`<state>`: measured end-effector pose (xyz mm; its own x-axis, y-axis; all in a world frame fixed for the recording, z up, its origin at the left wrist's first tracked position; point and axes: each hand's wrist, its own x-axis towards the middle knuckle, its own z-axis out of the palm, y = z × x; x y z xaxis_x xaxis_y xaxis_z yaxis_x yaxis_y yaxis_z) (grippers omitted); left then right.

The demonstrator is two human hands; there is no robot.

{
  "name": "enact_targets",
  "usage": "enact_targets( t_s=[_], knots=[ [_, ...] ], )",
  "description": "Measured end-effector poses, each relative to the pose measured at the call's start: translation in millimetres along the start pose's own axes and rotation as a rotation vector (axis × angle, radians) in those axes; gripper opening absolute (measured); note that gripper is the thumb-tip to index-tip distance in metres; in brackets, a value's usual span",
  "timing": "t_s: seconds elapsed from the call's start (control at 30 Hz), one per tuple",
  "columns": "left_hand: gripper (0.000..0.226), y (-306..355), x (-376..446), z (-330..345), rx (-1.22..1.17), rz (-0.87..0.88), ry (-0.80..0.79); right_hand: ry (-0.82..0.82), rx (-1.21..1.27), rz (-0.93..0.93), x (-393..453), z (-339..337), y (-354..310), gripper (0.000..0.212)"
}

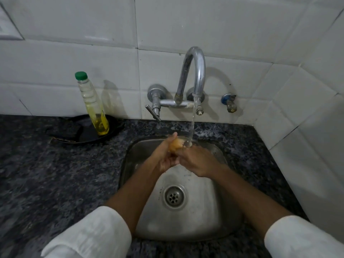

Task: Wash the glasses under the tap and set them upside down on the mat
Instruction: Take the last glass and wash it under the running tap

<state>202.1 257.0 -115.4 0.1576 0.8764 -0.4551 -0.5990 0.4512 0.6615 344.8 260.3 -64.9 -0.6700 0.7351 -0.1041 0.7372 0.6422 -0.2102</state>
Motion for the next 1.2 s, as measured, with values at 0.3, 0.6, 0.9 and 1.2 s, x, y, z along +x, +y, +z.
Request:
enact_targets(
  t_s=[0.3,0.6,0.9,1.2],
  knots=[
    [0.043,-5.3,1.4,1.4,-0.014,0.073,-0.066,0.131,-0.126,-0.033,1.8,10.9,0.1,0.022],
    [0.092,-15.2,-5.1,2.9,-0.147,0.152,-0.119,0.142,0.454,0.039,1.6,8.5,-9.9,0.024],
    [0.071,-5.7,-9.0,-0.5,-0.347,0.153,-0.175,0.391,0.482,0.025,-0.9,5.2,-30.6,0.02],
    [0.047,-20.5,-17.9,1.8,-0.528,0.054,-0.209,0.395,0.56,0.088,10.4,24.0,-25.3,0.025]
  ],
)
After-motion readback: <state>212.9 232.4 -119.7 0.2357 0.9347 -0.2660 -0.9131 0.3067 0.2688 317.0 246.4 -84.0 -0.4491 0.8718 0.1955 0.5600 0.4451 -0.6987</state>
